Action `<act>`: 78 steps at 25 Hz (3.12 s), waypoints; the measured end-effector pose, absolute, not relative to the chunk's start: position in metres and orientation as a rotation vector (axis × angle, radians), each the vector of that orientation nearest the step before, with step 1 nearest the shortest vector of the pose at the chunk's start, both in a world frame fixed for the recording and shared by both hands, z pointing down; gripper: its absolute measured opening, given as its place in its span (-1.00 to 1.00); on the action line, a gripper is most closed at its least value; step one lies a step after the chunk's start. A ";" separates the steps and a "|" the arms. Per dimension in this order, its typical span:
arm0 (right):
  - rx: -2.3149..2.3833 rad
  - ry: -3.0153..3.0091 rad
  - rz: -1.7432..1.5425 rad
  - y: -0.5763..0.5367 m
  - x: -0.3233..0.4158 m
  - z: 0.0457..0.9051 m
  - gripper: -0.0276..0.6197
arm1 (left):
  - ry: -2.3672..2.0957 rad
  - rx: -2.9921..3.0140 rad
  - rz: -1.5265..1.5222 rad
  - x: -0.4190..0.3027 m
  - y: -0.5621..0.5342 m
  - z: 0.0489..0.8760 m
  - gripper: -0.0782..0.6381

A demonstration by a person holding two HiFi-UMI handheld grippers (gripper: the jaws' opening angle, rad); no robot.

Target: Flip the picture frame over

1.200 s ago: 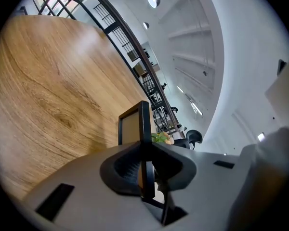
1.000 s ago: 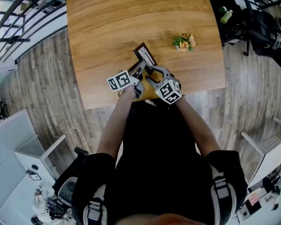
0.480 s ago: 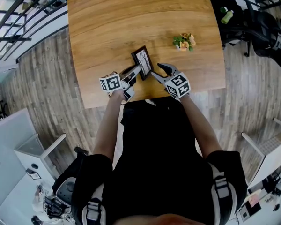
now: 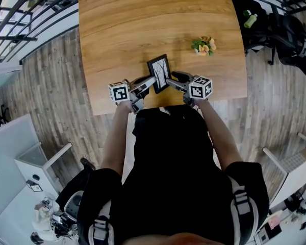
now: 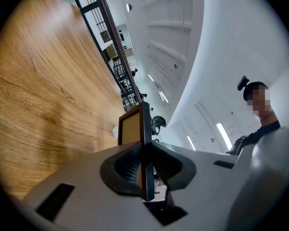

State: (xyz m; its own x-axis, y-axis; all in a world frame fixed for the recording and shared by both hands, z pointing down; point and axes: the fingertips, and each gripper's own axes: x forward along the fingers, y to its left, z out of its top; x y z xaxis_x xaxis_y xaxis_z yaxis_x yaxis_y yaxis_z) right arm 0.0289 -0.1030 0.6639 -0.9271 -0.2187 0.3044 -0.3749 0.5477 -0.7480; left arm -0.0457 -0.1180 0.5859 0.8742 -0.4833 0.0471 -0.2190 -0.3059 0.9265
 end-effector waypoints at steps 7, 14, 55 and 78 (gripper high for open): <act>0.238 -2.615 1.626 -0.092 0.026 0.655 -0.33 | -0.408 1.905 -0.321 -0.031 -0.108 0.570 -0.56; 0.327 -2.613 1.621 -0.092 0.033 0.659 -0.40 | -0.420 1.916 -0.261 -0.031 -0.107 0.581 -0.56; 0.830 -2.169 1.227 -0.136 0.015 0.750 -0.49 | -1.041 1.829 0.262 -0.072 -0.168 0.715 -0.51; 0.926 -2.103 0.775 -0.148 0.007 0.749 -0.39 | -1.175 1.856 0.456 -0.083 -0.179 0.734 -0.46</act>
State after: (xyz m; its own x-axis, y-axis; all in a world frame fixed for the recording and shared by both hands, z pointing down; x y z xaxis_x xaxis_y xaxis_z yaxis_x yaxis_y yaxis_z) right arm 0.0073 -0.1479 0.7489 -0.4986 -0.3709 0.7835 -0.7905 0.5654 -0.2354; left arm -0.0830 -0.1785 0.7338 0.4875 -0.5446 0.6825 -0.8623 -0.1775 0.4742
